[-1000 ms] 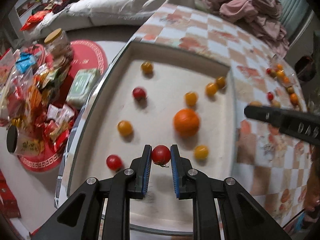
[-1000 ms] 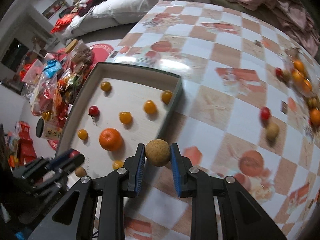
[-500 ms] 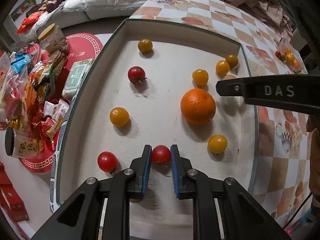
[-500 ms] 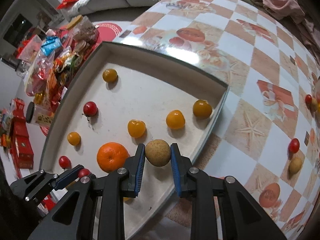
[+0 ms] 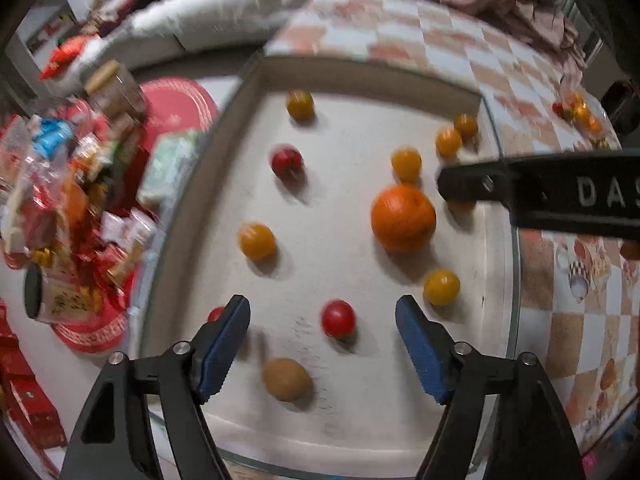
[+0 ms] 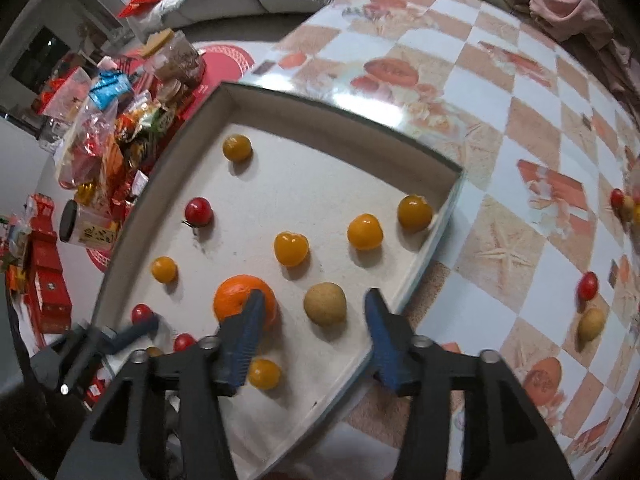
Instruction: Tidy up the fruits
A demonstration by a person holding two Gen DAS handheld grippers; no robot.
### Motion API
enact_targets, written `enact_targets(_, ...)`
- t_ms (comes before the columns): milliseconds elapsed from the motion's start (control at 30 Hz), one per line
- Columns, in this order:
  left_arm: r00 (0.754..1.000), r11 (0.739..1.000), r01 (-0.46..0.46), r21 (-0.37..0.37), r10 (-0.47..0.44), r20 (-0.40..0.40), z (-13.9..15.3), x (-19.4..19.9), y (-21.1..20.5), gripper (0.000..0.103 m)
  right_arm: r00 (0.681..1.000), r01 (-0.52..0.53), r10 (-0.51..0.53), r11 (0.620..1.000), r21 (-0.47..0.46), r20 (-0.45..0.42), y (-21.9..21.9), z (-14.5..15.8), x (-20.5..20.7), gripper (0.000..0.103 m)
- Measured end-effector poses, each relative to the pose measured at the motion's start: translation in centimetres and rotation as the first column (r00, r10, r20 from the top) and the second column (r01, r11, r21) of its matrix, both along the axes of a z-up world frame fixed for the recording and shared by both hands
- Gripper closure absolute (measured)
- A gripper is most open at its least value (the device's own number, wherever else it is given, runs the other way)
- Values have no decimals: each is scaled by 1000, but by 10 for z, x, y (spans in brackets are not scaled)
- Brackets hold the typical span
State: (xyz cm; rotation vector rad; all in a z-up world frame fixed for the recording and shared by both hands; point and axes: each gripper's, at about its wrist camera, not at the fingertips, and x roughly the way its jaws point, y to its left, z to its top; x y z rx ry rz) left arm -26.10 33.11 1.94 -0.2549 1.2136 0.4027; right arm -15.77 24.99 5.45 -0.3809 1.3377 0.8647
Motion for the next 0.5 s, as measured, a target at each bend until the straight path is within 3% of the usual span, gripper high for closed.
enact_targets(200, 1000, 999, 9, -42, -9, -10, 7, -2, 2, 26, 998, 58, -58, 998, -8, 16, -27, 14, -7, 32)
enact_targets(233, 1000, 999, 12, -43, -12, -9, 8, -3, 2, 23, 998, 65, -65, 998, -12, 14, -32, 15, -7, 30)
enact_targets(267, 1000, 999, 12, -45, -12, -9, 11, -5, 2, 6, 997, 75, -75, 997, -18, 11, -37, 15, -9, 24)
enact_targets(300, 1000, 999, 10, -41, -10, -8, 12, -7, 2, 0, 996, 86, -86, 996, -24, 7, -42, 15, -11, 21)
enact_targets(500, 998, 999, 34, -42, -36, -43, 16, -20, -2, 0, 994, 113, -113, 993, -44, 1, -50, 14, -22, 18)
